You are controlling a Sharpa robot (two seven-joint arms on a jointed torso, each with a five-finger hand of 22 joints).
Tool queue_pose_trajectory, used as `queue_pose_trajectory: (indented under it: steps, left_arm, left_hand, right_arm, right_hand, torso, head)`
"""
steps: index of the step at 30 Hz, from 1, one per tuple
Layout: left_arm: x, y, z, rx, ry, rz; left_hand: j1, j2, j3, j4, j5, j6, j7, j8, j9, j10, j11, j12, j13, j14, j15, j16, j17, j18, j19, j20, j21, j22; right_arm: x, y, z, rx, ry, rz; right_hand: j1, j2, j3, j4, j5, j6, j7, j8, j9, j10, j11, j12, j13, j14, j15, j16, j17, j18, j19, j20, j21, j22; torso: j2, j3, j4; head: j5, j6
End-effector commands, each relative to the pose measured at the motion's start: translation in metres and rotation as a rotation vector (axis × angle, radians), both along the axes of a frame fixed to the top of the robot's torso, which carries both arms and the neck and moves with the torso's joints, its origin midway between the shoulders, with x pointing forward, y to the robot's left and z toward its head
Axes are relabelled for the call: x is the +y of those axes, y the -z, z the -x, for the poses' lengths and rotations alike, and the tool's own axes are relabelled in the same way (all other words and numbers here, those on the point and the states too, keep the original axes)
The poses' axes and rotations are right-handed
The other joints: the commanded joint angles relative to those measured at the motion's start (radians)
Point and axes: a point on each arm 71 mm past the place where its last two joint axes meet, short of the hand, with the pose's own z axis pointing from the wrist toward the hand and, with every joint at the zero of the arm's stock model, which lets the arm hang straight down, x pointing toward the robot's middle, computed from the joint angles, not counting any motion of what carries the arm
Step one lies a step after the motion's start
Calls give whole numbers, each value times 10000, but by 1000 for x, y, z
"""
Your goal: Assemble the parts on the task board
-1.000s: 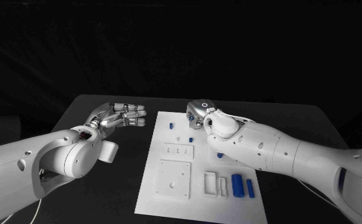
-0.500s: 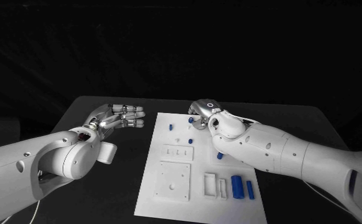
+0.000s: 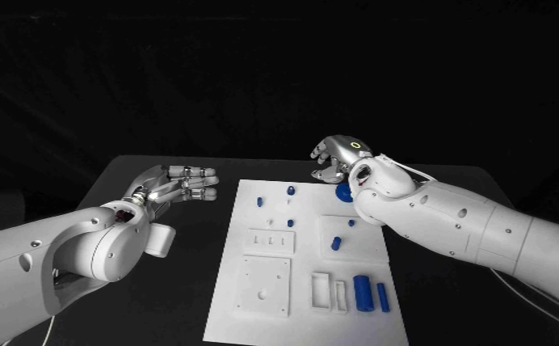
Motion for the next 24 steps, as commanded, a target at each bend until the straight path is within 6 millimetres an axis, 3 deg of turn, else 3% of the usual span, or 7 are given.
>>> queue_pose_trajectory:
  steps: [1,4,6,7,11,17,24]
  left_arm:
    - [-1,-2,0,-123,111,64]
    - [0,-2,0,-120,116,67]
    - [0,-2,0,-119,130,71]
    - [-1,-2,0,-117,139,73]
    - [-1,-2,0,-109,176,80]
    - [-1,-1,0,-104,196,83]
    - [-2,-1,0,-106,227,92]
  left_hand:
    - [67,-54,0,40,-28,-74,27,-17,4,-86,-6,-15,14,-86,-5,-44,3,28,-32,5,34,-9]
    - [67,-54,0,40,-28,-74,27,-17,4,-86,-6,-15,14,-86,-5,-44,3,28,-32,5,34,-9]
    - [67,-54,0,40,-28,-74,27,-17,4,-86,-6,-15,14,-86,-5,-44,3,28,-32,5,34,-9]
    - [67,-54,0,40,-28,-74,27,-17,4,-86,-6,-15,14,-86,-5,-44,3,28,-32,5,34,-9]
    - [67,-54,0,40,-28,-74,27,-17,4,-86,-6,-15,14,-86,-5,-44,3,28,-32,5,34,-9]
    - [80,-68,7,51,-34,-93,31,-15,4,-90,-4,-16,14,-83,-5,-41,4,26,-32,6,40,-28]
    - [80,-68,7,51,-34,-93,31,-15,4,-90,-4,-16,14,-83,-5,-41,4,26,-32,6,40,-28]
  right_arm:
    - [-12,4,1,1075,-115,-436]
    - [-24,5,2,1503,-141,-388]
    - [-30,6,2,1763,-148,-300]
    - [-33,7,2,1896,-138,-254]
    - [-44,11,0,2280,-3,-112]
    - [-56,16,-2,2596,222,-45]
    - [-60,23,-5,2747,393,59]
  right_hand:
    - [-15,41,-216,23,142,14,49,22,9,855,-211,-13,78,-2,-154,39,67,-296,235,-187,-48,65]
    - [207,32,-931,-66,431,375,-171,42,51,2310,-692,697,1152,52,-455,206,275,-524,285,-469,75,195]
    - [508,415,-2018,-203,560,460,-244,44,73,814,-761,4001,4657,-196,-524,759,1081,-854,194,-645,846,808]
    - [413,521,-2034,-278,544,353,-208,33,119,-504,-727,6165,7094,-296,-465,967,1601,-720,179,-556,1071,1041]
    - [159,542,-2254,-338,644,178,-152,49,144,-454,-653,8464,9453,-347,-349,2064,4151,-646,247,-449,2687,2093]
    - [218,547,-2586,-38,637,48,-116,35,183,-164,-590,9563,10639,-131,-280,2075,6030,-513,256,-337,3324,2873]
    - [288,510,-2636,121,648,-65,-92,31,167,18,-566,9946,11046,23,-263,2019,6758,-498,332,-312,3651,3098]
  torso:
    - [-13,57,-94]
    - [-13,88,-122]
    - [-12,116,-139]
    - [-12,128,-128]
    - [-14,123,-95]
    - [-3,157,-92]
    - [-16,129,-67]
  head:
    - [-24,25]
    - [-33,46]
    - [-31,40]
    - [-45,33]
    - [-146,16]
    - [-183,-19]
    - [-223,-61]
